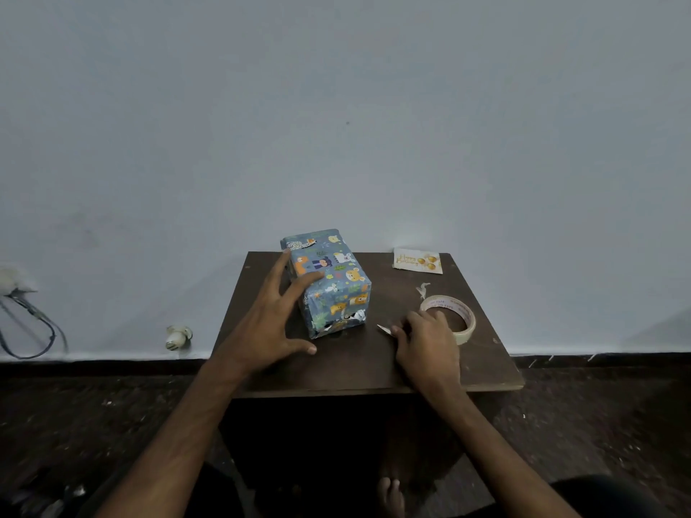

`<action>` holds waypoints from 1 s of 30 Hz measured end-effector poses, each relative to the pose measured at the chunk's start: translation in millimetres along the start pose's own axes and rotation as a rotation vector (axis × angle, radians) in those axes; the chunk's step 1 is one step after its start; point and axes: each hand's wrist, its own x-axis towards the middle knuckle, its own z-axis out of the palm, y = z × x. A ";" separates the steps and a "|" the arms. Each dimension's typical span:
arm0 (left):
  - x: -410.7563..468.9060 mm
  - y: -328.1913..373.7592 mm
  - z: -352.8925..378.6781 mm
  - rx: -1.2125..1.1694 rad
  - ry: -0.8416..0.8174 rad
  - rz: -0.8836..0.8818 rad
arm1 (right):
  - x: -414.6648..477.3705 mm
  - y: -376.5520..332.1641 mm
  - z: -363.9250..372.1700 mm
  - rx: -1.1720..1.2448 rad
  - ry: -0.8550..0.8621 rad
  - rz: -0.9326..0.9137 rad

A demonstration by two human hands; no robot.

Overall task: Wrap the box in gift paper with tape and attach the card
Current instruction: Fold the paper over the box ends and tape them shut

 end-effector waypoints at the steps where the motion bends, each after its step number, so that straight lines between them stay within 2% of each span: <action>1: -0.5 1.2 1.1 -0.025 -0.012 -0.019 | -0.3 -1.8 0.6 -0.028 0.017 0.000; 4: -0.3 6.4 2.2 -0.058 -0.045 -0.065 | -1.6 -6.7 1.2 -0.112 0.056 -0.019; 7: -0.1 15.1 7.9 -0.084 -0.061 -0.112 | -1.7 -11.4 -3.7 -0.137 0.007 0.072; 10: 2.4 26.6 21.6 -0.130 0.067 -0.140 | -1.0 -15.8 -4.0 -0.091 0.002 0.116; 11: 3.7 29.0 26.5 -0.138 0.130 -0.138 | 0.8 -19.2 -2.9 0.007 0.019 0.149; 15: 8.4 30.4 36.7 -0.175 0.286 -0.118 | 12.3 -42.9 -8.5 0.754 0.051 0.295; 17: 10.5 32.2 35.2 -0.211 0.326 -0.099 | 14.2 -51.7 -11.6 0.929 0.008 0.321; 19: 12.1 38.5 26.9 -0.254 0.383 -0.073 | 17.7 -55.2 -18.2 1.018 0.047 0.331; 22: 10.4 57.9 -1.9 -0.329 0.480 0.004 | 29.4 -62.0 -51.3 1.058 0.114 0.291; 25: 6.6 73.9 -24.7 -0.245 0.504 0.123 | 34.0 -69.4 -81.0 1.061 0.081 0.238; 27: 4.4 74.3 -33.0 -0.194 0.441 0.196 | 30.9 -76.3 -93.1 0.984 0.056 0.198; 30: 4.3 67.3 -44.1 -0.123 0.259 0.213 | 27.1 -84.8 -107.3 0.866 0.046 0.194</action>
